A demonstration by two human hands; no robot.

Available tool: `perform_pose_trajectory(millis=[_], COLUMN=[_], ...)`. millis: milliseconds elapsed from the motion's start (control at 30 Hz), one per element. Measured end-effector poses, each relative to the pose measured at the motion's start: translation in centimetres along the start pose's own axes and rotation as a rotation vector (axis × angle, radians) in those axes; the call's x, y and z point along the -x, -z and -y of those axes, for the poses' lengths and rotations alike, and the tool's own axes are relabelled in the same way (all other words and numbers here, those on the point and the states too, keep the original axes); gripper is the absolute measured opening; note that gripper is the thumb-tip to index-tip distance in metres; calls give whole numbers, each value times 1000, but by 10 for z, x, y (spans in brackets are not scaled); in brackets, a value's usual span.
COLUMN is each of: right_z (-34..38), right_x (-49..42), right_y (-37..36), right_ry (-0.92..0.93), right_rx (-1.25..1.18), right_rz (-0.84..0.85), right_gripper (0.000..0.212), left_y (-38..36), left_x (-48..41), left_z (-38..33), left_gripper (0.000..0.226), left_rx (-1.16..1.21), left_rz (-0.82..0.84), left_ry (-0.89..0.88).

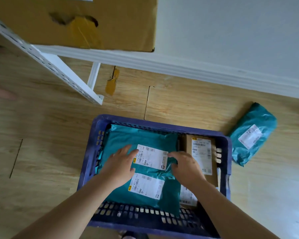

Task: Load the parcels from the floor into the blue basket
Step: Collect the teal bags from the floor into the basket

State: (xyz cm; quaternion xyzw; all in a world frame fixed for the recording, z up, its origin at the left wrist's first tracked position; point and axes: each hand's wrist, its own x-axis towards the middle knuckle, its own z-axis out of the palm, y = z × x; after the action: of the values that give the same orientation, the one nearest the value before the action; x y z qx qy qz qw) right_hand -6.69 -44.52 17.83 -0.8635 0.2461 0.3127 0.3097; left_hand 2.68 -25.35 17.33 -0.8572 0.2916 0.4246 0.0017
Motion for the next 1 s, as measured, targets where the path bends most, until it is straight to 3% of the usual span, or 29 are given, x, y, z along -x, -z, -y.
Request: perform_pose_trajectory(millis=[467, 800, 1000], right_z=[-46, -177, -265], right_x=[109, 194, 224], right_y=[109, 145, 159], right_ry=[-40, -256, -339], right_rx=[-162, -378, -499], right_rz=[-299, -424, -370], right_gripper=[34, 34, 35], left_y=[70, 66, 55], left_x=[59, 81, 68], left_z=[-161, -300, -381], left_gripper=[36, 33, 36], left_rx=[184, 85, 36], left_rz=[-184, -160, -95], left_ry=[-247, -334, -294])
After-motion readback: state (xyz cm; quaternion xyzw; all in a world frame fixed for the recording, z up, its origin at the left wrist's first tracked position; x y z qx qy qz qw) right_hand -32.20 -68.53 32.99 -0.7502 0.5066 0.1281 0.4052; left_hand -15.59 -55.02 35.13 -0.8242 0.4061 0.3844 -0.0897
